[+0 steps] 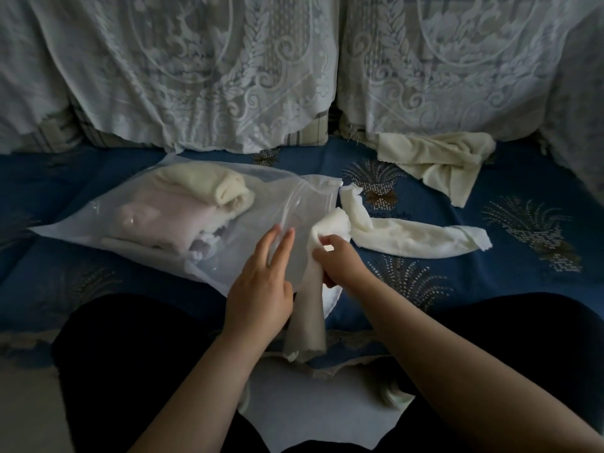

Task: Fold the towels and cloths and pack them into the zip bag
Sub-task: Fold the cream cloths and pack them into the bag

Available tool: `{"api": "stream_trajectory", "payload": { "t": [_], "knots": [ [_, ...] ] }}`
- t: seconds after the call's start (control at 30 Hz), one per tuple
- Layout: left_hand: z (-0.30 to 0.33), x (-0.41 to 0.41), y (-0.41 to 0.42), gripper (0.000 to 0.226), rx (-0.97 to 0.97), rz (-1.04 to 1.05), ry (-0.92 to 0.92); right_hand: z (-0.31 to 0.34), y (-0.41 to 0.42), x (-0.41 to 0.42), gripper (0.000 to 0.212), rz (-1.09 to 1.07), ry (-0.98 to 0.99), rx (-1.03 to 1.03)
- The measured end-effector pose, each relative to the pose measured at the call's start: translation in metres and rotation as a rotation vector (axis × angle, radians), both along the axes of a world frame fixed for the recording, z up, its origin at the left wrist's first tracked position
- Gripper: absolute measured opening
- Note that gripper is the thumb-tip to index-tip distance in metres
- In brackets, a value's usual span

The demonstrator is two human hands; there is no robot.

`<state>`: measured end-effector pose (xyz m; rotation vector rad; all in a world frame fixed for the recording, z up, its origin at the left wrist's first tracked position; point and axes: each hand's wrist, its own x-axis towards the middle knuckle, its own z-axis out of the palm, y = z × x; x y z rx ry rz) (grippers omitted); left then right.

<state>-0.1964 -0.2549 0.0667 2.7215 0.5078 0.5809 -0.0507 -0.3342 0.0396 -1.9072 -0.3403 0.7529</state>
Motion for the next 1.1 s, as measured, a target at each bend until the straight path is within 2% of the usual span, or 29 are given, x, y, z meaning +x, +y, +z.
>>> {"api": "stream_trajectory", "payload": {
  "t": [0.13,0.23,0.3,0.4,0.47,0.53,0.6,0.67,0.77,0.87,0.93,0.97,1.03,1.1],
  "knots": [
    [0.000,-0.003,0.004,0.075,-0.093,-0.045,-0.068,0.009,0.006,0.008,0.033,-0.041,-0.054,0.063],
    [0.000,-0.006,0.006,0.075,-0.121,-0.078,-0.125,0.023,0.023,0.010,0.020,-0.069,0.043,0.210],
    [0.000,-0.007,0.008,0.075,-0.135,-0.107,-0.162,0.033,0.041,0.009,0.014,0.021,0.119,0.269],
    [0.001,-0.010,0.009,0.075,-0.174,-0.100,-0.182,0.045,0.069,0.000,0.021,0.111,0.234,0.250],
    [0.003,-0.013,0.010,0.077,-0.210,-0.078,-0.172,0.041,0.084,-0.002,0.033,0.050,0.417,0.371],
    [0.006,-0.016,0.012,0.079,-0.273,-0.076,-0.189,0.031,0.092,-0.008,0.044,0.132,0.534,0.398],
    [0.007,-0.017,0.014,0.080,-0.334,-0.098,-0.201,0.021,0.093,-0.010,0.050,0.294,0.412,0.254],
    [0.006,-0.016,0.016,0.077,-0.351,-0.111,-0.202,0.010,0.084,-0.008,0.044,0.345,0.167,0.127],
    [0.006,-0.010,0.014,0.072,-0.332,-0.143,-0.211,-0.004,0.051,0.007,0.027,0.181,-0.049,0.081],
    [0.008,-0.003,0.007,0.060,-0.273,-0.133,-0.204,-0.017,-0.002,0.035,0.024,-0.136,-0.551,-0.088],
    [0.010,0.004,0.001,0.050,-0.204,-0.113,-0.226,-0.026,-0.036,0.062,0.031,-0.253,-0.752,-0.178],
    [0.011,0.007,-0.004,0.044,-0.183,-0.128,-0.249,-0.030,-0.050,0.076,0.041,-0.228,-0.756,-0.261],
    [0.016,0.017,-0.013,0.037,-0.183,-0.205,-0.308,-0.033,-0.070,0.101,0.060,-0.107,-0.596,-0.516],
    [0.019,0.028,-0.020,0.036,-0.232,-0.271,-0.337,-0.032,-0.080,0.114,0.058,0.031,-0.546,-0.776]
  ]
}}
